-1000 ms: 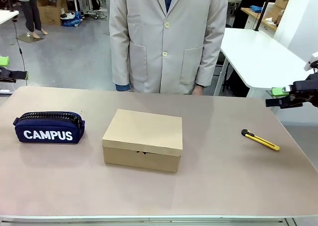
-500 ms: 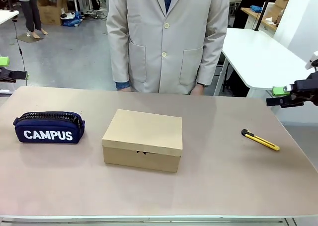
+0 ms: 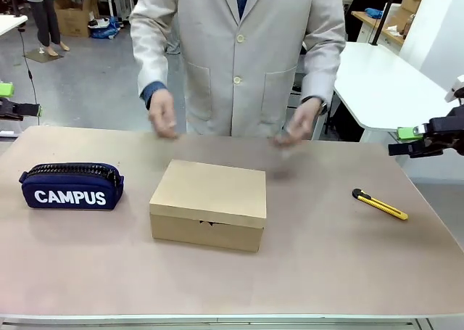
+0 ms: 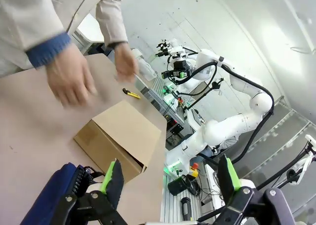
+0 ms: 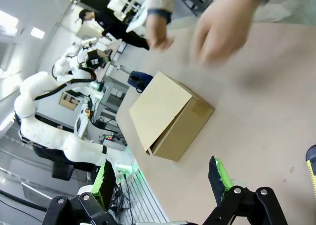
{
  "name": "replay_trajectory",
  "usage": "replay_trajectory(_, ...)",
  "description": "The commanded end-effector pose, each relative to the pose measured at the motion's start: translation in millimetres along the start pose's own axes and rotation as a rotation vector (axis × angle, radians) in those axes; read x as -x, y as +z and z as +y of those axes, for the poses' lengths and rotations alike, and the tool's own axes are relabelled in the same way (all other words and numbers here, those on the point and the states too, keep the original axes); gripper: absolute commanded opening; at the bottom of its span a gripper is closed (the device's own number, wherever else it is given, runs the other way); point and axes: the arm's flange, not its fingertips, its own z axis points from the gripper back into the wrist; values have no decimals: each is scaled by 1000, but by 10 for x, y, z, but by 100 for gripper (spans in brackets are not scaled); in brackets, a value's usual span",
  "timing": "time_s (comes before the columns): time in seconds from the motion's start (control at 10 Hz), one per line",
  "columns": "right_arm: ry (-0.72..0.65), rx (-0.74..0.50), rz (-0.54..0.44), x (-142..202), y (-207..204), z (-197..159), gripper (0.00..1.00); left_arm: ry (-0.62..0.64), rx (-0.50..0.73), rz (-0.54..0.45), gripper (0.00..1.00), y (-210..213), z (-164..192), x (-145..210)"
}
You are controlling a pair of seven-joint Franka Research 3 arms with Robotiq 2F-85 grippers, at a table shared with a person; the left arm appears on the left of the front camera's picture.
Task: Pack the item into the box.
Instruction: Close the Mailer Box.
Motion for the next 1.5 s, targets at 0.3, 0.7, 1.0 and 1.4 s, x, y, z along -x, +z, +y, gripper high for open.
replay_trajectory(0.3, -21, 1, 5, 22, 23, 46, 100, 5, -7, 8, 100, -11, -32, -14)
replay_trajectory(0.7, -21, 1, 5, 22, 23, 46, 100, 5, -7, 8, 100, -11, -32, -14)
replay_trajectory(1.0, -21, 1, 5, 22, 23, 46, 100, 5, -7, 8, 100, -11, -32, -14)
replay_trajectory(1.4, -21, 1, 5, 22, 23, 46, 100, 5, -7, 8, 100, -11, -32, -14)
